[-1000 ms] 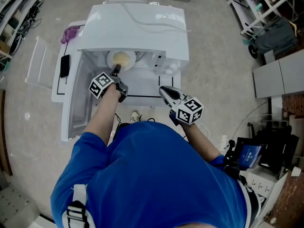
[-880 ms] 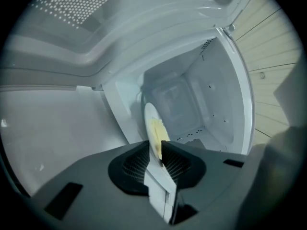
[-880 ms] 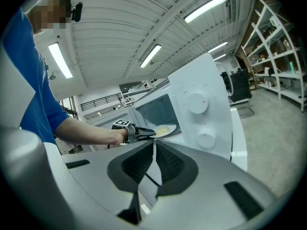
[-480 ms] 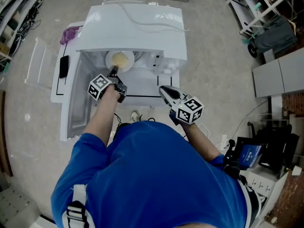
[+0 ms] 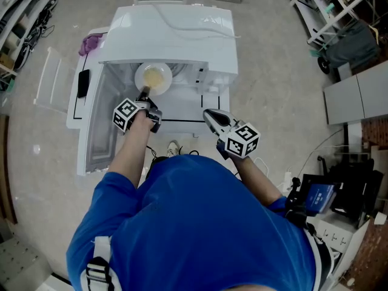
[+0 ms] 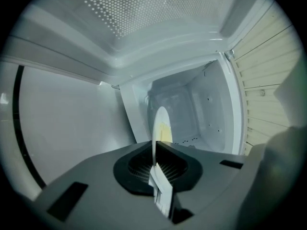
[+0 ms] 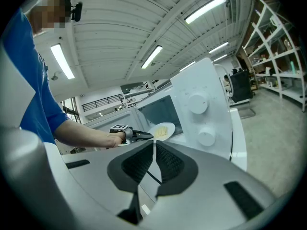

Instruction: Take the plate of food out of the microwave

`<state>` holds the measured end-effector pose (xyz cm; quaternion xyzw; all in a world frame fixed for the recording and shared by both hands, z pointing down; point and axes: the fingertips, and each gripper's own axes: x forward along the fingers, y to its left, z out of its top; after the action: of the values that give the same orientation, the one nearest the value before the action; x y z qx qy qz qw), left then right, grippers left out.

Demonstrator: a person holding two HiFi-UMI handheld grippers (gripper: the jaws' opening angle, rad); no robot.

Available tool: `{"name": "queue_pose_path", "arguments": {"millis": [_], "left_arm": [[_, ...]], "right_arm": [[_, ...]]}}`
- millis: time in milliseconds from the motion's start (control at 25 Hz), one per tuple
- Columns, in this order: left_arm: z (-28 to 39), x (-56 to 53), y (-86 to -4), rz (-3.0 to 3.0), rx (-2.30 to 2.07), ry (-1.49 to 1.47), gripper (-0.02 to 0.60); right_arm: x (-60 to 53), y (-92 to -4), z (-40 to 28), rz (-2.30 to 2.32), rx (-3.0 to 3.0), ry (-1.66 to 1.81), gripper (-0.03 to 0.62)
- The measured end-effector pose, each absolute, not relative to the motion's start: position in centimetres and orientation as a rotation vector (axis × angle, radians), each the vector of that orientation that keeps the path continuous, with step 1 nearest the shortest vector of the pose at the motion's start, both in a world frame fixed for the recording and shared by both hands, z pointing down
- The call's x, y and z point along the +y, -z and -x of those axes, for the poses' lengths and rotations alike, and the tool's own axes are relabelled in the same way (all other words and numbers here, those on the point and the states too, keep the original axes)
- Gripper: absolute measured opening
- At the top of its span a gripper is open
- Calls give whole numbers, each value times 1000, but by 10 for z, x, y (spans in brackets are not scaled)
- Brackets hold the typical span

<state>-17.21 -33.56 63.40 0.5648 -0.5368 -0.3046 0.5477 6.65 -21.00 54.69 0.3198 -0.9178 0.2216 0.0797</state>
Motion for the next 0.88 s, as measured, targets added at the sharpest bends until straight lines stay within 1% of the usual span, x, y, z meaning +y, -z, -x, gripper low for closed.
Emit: {"name": "queue_pose_path", "arguments": {"millis": [320, 520, 880], "left_arm": [[174, -327, -643, -1291, -1262, 764, 20], [173, -286, -622, -1292, -1273, 785, 20], [163, -241, -612, -1288, -1265, 816, 20]], "right_arm": [[-207, -553, -72, -955, -2742, -665, 23], [-175, -534, -77, -943, -2753, -657, 22], [-145, -538, -83, -934, -2765, -689, 21]]}}
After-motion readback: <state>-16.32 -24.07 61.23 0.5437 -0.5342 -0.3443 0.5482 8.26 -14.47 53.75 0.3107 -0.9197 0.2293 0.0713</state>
